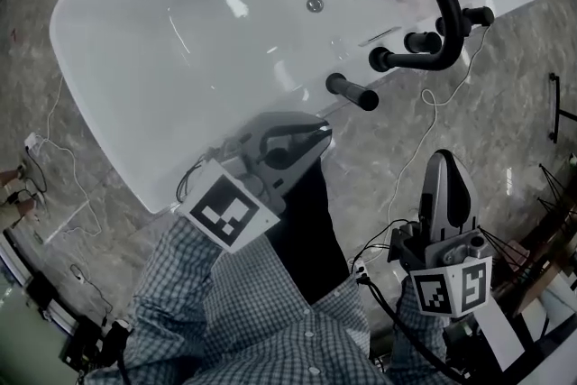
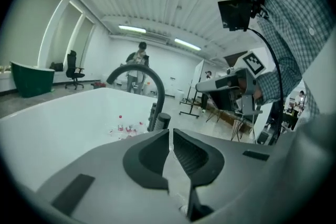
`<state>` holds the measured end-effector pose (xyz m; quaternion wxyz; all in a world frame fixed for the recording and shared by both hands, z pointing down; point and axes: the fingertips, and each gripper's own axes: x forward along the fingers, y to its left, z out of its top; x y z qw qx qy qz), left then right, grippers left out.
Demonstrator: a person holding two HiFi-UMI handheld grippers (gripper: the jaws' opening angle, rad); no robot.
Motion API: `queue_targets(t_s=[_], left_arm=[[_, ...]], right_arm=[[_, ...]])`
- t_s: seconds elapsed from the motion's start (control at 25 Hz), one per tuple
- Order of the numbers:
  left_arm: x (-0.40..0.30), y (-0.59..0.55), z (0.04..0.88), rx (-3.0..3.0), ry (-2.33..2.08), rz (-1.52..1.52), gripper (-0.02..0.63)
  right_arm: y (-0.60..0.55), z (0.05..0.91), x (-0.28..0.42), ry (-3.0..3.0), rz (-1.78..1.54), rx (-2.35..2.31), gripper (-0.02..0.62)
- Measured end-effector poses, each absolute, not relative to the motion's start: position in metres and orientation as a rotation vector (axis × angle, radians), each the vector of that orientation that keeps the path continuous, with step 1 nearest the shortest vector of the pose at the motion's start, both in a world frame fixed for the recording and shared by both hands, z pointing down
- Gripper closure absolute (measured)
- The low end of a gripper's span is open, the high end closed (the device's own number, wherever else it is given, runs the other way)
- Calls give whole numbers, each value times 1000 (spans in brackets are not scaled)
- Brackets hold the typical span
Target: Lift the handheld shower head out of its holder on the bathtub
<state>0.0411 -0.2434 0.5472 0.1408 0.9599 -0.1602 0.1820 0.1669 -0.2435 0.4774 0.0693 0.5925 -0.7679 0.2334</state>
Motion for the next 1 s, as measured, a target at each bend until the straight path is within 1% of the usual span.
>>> queue_targets(t_s=[0.2,0.36,0.48,0.64,0.84,1.0], left_arm=[[45,-255,583,2803,-486,613,603],[49,-262,605,2789,-497,643,570],[46,-268,618,2794,-508,656,561],[44,-270,636,2787,-523,698,504],[51,-273,656,2809,-564,702,463],[69,-268,674,2804,-546,700,449]], right_arm=[[-238,508,176,-2273,771,1815,577],[-238,522,180,-2260,802,1808,577],[-238,531,183,-2249,822,1830,577],[-228,551,182,-2227,915,1835,577],[-220,569,182,-2202,992,1837,577],[-211,584,190,-2176,1065,1863,577]])
